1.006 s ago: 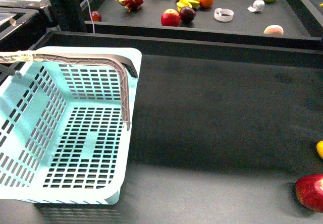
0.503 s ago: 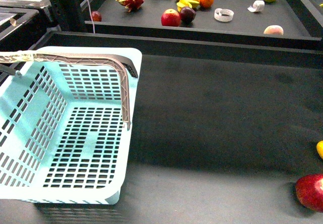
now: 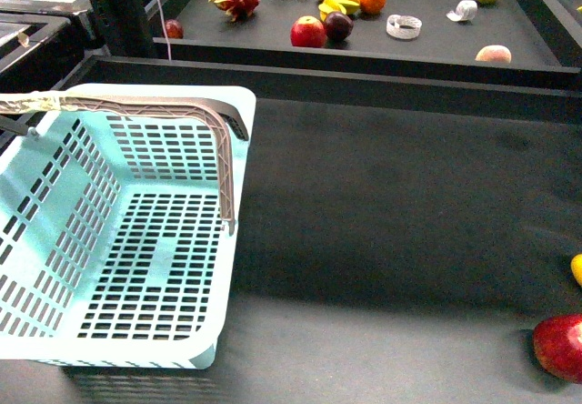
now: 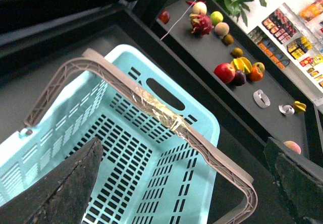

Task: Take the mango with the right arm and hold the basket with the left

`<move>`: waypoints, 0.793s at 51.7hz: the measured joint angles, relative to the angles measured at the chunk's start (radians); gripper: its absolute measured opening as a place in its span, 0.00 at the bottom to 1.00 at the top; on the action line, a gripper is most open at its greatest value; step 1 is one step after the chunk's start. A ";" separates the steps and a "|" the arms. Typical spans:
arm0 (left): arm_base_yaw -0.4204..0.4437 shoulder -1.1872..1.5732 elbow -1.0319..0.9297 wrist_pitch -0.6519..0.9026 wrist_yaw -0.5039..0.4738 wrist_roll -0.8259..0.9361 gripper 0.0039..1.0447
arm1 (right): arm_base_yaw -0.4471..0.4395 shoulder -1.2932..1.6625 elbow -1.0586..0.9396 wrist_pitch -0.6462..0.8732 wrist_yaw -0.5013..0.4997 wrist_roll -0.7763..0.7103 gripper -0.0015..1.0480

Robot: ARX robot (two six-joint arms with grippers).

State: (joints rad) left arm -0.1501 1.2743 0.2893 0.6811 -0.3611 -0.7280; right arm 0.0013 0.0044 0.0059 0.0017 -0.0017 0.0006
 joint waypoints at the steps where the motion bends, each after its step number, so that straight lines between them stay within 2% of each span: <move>1: 0.005 0.042 0.017 0.005 0.006 -0.031 0.92 | 0.000 0.000 0.000 0.000 0.000 0.000 0.92; 14: 0.019 0.317 0.188 0.022 0.035 -0.188 0.92 | 0.000 0.000 0.000 0.000 0.000 0.000 0.92; 41: 0.044 0.614 0.434 -0.016 0.041 -0.325 0.92 | 0.000 0.000 0.000 0.000 0.000 0.000 0.92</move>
State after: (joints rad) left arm -0.1059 1.8881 0.7235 0.6647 -0.3202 -1.0531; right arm 0.0013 0.0044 0.0059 0.0017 -0.0017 0.0006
